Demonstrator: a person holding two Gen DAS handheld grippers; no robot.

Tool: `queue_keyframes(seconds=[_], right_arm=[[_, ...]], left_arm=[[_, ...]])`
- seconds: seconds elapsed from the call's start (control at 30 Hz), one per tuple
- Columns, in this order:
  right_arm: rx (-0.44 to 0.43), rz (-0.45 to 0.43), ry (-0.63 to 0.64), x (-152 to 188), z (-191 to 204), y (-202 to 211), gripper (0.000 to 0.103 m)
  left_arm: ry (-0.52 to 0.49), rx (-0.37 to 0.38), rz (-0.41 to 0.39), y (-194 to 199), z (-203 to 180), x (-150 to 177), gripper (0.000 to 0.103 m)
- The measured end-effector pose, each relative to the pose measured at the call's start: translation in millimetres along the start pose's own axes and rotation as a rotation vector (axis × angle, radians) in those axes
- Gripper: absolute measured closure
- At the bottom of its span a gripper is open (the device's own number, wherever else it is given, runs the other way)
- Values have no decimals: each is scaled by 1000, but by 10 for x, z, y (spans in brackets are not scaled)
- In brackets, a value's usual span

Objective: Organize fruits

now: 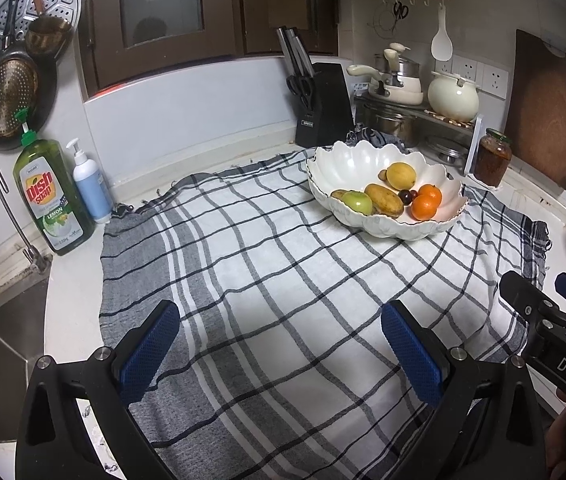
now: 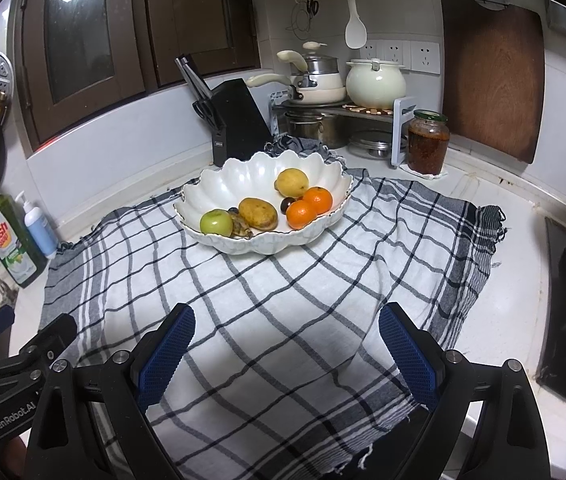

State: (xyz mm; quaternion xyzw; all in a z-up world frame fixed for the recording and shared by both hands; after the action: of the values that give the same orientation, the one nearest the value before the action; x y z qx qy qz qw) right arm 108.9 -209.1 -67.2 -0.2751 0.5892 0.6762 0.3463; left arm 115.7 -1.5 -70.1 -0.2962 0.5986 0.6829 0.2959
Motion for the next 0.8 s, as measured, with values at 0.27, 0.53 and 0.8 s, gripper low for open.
queue_keyframes(seconds=[0.27, 0.53, 0.8], right_arm=[[-1, 3, -1, 3, -6, -8, 9], [-1, 5, -2, 9, -1, -16, 9], [-2, 6, -3, 18, 7, -19, 9]], left_arm=[[-1, 1, 8, -4, -1, 11, 0], [-1, 1, 14, -26, 1, 22, 0], [-1, 1, 11, -21, 0, 21, 0]])
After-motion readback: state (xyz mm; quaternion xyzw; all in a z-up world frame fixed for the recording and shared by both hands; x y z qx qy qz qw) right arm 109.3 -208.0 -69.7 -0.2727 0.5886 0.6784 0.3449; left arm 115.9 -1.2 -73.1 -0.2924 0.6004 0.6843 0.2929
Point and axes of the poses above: each gripper's, at about its wrist camera, not at the fingertips, and y roughly against the way its jaws point, z to its left, x to its underside, the point moved 9 cm from there along -y, roughly the way its jaws point, and after that the axes turned 6 degrees about -x, right-handed, at the moved point
